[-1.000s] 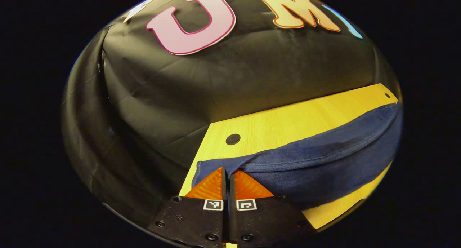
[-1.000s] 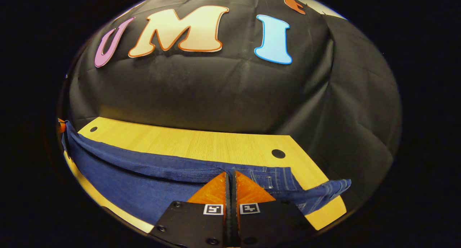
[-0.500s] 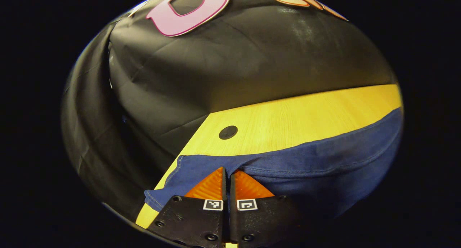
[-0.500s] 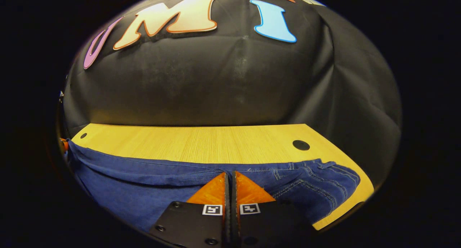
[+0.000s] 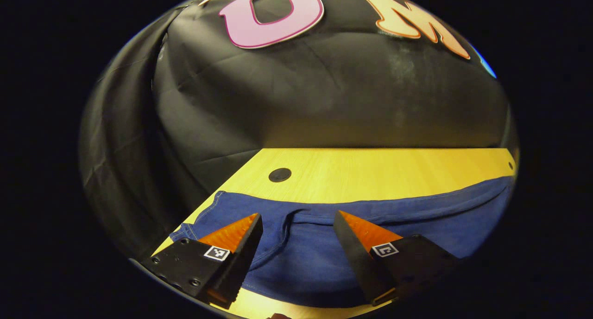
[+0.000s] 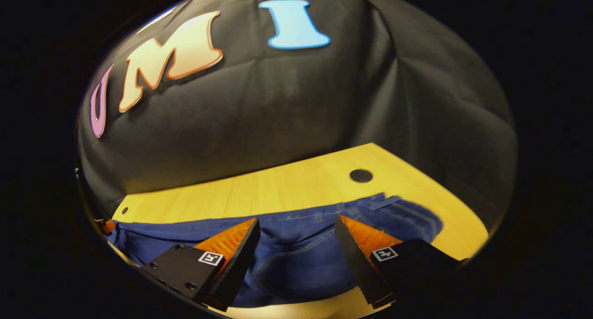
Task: Grasp the waist and the cuffs of the jeans and fold them to make the two legs overlap; first hold the waist and fold one-third of the jeans toward the cuffs, then hold the cuffs and fold the remaining one-third in the same direction to finish folding.
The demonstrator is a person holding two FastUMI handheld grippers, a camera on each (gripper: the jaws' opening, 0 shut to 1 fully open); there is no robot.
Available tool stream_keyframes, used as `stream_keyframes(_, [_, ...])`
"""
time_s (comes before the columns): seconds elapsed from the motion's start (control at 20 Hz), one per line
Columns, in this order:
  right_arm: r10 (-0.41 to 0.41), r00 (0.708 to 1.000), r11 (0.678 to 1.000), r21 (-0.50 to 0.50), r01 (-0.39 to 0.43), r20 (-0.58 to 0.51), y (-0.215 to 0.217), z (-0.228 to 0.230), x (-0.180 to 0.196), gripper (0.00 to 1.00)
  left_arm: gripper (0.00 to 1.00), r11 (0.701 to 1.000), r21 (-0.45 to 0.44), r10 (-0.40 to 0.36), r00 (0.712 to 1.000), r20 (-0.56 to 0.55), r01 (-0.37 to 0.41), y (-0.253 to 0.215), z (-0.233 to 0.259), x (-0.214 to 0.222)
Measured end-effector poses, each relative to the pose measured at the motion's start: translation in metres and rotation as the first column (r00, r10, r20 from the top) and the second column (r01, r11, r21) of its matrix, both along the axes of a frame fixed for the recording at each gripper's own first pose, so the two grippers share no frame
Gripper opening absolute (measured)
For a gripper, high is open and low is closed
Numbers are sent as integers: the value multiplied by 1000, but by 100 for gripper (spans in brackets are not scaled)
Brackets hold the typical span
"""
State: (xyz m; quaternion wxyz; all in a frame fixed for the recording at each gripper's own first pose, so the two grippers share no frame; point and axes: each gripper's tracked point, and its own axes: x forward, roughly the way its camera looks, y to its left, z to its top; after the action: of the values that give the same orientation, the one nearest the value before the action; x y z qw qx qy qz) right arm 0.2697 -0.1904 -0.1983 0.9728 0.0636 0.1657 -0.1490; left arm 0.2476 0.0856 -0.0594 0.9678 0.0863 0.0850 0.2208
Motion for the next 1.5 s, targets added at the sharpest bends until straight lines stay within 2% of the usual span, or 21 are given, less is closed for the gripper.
stream_keyframes(0.15, [-102,995,995,11,102,-2,-59,12,-27,94,95,999,33,-26,1000,0,26,-24,8,-18])
stream_keyframes(0.25, [-153,988,987,49,154,-30,-88,4,-41,98,95,999,36,-36,999,-8,36,-39,7,-30])
stream_keyframes(0.4, [-181,979,978,84,189,-93,-113,-19,-54,98,95,999,17,-41,999,-2,41,-61,3,-44])
stream_keyframes(0.55, [-196,971,958,184,219,-136,-125,-44,-54,98,95,999,12,-49,999,-12,49,-78,-3,-53])
stream_keyframes(0.65, [-189,970,944,242,222,-153,-127,-57,-52,94,95,998,18,-57,998,-21,57,-87,-5,-56])
stream_keyframes(0.7, [-182,970,942,253,219,-162,-127,-59,-53,98,95,998,21,-60,998,-25,61,-92,-5,-57])
stream_keyframes(0.75, [-178,969,943,253,217,-168,-128,-61,-53,94,95,998,23,-62,998,-29,63,-96,-5,-58])
stream_keyframes(0.8, [-175,969,941,259,217,-175,-126,-63,-52,94,95,998,28,-63,998,-27,63,-100,-3,-59])
stream_keyframes(0.85, [-176,969,938,269,219,-174,-125,-67,-52,98,95,998,29,-59,998,-25,60,-102,-2,-59])
stream_keyframes(1.1, [-164,977,937,287,197,-138,-121,-77,-46,97,95,996,61,-60,998,-12,60,-117,9,-64])
stream_keyframes(1.15, [-156,978,922,336,194,-138,-113,-80,-43,86,95,997,55,-57,998,-13,57,-119,8,-67])
stream_keyframes(1.25, [-179,976,908,361,214,-128,-113,-83,-40,58,96,998,25,-51,999,-9,52,-120,4,-71])
stream_keyframes(1.4, [-169,978,884,420,204,-119,-116,-81,-39,24,95,998,-22,-51,999,-1,51,-122,0,-79])
stream_keyframes(1.5, [-166,980,889,412,197,-111,-116,-77,-38,14,95,999,-25,-46,999,0,46,-118,0,-84])
